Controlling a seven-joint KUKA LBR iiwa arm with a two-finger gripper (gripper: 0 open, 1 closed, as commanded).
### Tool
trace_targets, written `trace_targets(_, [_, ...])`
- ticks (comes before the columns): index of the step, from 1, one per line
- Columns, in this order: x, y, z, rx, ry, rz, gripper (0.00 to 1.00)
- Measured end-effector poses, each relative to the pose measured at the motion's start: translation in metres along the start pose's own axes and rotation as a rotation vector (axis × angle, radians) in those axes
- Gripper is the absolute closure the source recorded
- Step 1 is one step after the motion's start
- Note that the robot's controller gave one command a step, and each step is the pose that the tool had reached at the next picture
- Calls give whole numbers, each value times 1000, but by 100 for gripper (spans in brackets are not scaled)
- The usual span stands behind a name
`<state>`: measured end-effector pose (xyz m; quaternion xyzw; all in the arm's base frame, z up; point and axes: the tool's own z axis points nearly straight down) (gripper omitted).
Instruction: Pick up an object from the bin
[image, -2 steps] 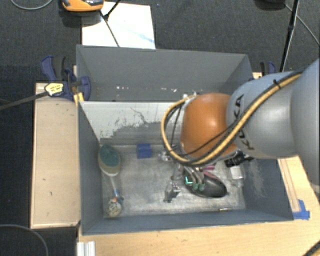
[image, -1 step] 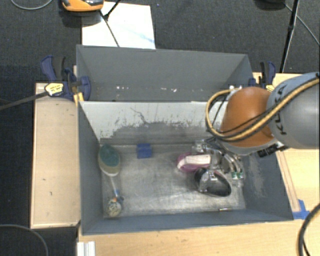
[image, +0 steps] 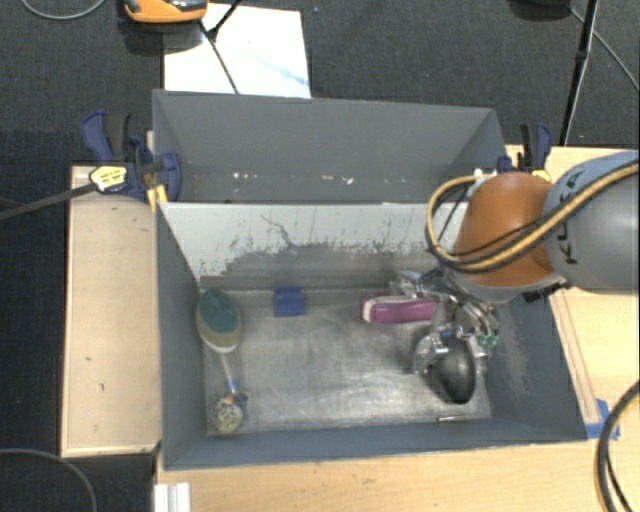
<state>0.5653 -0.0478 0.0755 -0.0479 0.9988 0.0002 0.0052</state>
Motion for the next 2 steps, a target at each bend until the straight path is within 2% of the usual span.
trace_targets(1, [-1,1,-3,1,-4,4,100])
trace_targets(2, [-6,9,-157,1,1,8,100])
